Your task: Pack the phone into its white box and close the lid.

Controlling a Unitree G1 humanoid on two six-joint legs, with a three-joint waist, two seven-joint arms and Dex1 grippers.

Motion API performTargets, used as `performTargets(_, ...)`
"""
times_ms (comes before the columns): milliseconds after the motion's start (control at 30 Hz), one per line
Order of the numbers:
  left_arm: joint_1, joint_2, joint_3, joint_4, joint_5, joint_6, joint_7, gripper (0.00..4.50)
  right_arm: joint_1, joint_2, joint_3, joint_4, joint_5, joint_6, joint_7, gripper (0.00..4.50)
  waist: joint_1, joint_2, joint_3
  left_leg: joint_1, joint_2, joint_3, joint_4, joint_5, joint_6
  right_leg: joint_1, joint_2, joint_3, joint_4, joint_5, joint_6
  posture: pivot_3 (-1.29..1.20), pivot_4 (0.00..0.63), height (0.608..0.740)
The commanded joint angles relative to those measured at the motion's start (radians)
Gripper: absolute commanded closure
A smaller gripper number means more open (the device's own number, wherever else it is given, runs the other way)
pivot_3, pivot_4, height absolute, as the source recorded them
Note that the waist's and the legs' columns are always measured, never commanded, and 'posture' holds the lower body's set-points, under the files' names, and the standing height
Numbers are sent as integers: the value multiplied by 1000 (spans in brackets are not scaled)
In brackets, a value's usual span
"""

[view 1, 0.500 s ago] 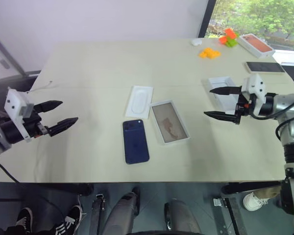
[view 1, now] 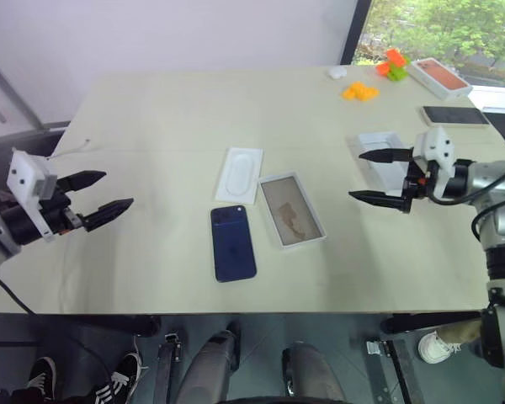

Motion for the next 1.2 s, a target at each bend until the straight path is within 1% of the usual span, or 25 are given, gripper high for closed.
performTargets(33, -7, -3, 23, -16, -2, -4, 23, 58, -21, 1, -4, -18, 3, -5, -4, 0, 1, 0, 0, 0, 0, 0, 0, 0, 0, 0, 0, 0, 0, 0, 0, 0, 150, 740)
performTargets(333, -59, -19, -23, 6, 22, -39, 30, 58, -7, 5, -3, -30, 4, -8, -12, 0, 1, 0, 0, 0, 0, 0, 0, 0, 0, 0, 0, 0, 0, 0, 0, 0, 150, 740)
performTargets(467, -96, -50, -48, 21, 19, -14, 65, 58, -7, 13, -2, -29, -1, -11, -33, 0, 2, 0, 0, 0, 0, 0, 0, 1, 1, 0, 0, 0, 0, 0, 1, 0, 150, 740)
performTargets(533, -127, -94, -72, 25, 2, 41, 114, 58, -3, 25, 9, -28, -26, -35, -66, 0, 2, 0, 0, 0, 0, 0, 1, 1, 1, 0, 0, 0, 0, 1, 1, 0, 150, 740)
performTargets(600, -169, -155, -109, 33, 21, 63, 186, 58, 1, 38, 17, -39, -35, -38, -86, 0, 3, 0, 0, 0, 0, 0, 1, 1, 2, 1, 0, 0, 0, 1, 1, 0, 150, 740)
performTargets(700, -255, -254, -196, 64, 118, 69, 332, 58, 6, 58, 34, -75, -45, -36, -105, 0, 8, -1, 0, 1, 0, 0, 2, 1, 2, 2, 1, 0, 1, 1, 2, 0, 150, 740)
performTargets(833, -383, -371, -247, 144, 97, 225, 429, 58, -20, 65, 88, -117, -118, -71, -141, 0, 5, -2, 0, 0, 0, 0, 4, 2, 2, 3, 1, -1, 2, 2, 4, 0, 150, 740)
performTargets(867, -415, -396, -253, 171, 92, 244, 440, 58, -27, 68, 89, -132, -105, -53, -135, 0, 4, -2, 0, 0, 0, 0, 4, 2, 2, 4, 1, -1, 2, 2, 4, 0, 150, 740)
performTargets(900, -454, -423, -250, 204, 77, 277, 453, 58, -36, 79, 84, -150, -79, -19, -135, 0, 3, -2, 0, 0, -1, 0, 4, 2, 2, 5, 1, -1, 2, 2, 4, 0, 150, 740)
performTargets(933, -511, -460, -219, 263, 45, 335, 489, 58, -36, 94, 83, -171, -67, -4, -144, 0, 3, -2, 0, 0, -1, 0, 4, 2, 2, 6, 2, -1, 2, 2, 4, 0, 150, 740)
performTargets(967, -563, -486, -205, 324, 45, 351, 518, 58, -27, 104, 91, -193, -74, -14, -156, 0, 2, -2, 0, 0, 0, 0, 4, 2, 2, 6, 2, -2, 2, 2, 4, 0, 150, 740)
performTargets(1067, -698, -558, -186, 498, 56, 350, 575, 58, 10, 136, 107, -260, -87, 0, -197, 0, 0, -4, -1, 0, 0, -2, 4, 3, 1, 7, 2, -6, 3, 2, 4, 0, 150, 740)
performTargets(1133, -756, -589, -153, 591, 48, 352, 618, 58, 21, 140, 111, -275, -102, -7, -213, 0, -1, -5, -1, 0, 0, -2, 5, 3, 1, 8, 2, -7, 3, 2, 5, 0, 150, 740)
performTargets(1167, -776, -598, -174, 626, 73, 326, 614, 58, 20, 145, 106, -277, -104, -11, -228, 0, -1, -5, -1, 0, -1, -2, 5, 3, 0, 8, 2, -7, 3, 2, 5, 0, 150, 740)
performTargets(1200, -796, -609, -175, 664, 75, 340, 621, 58, 20, 150, 101, -282, -97, -1, -238, 0, -2, -5, 0, 1, -1, -2, 5, 5, -3, 9, 2, -7, 3, 2, 5, 0, 150, 740)
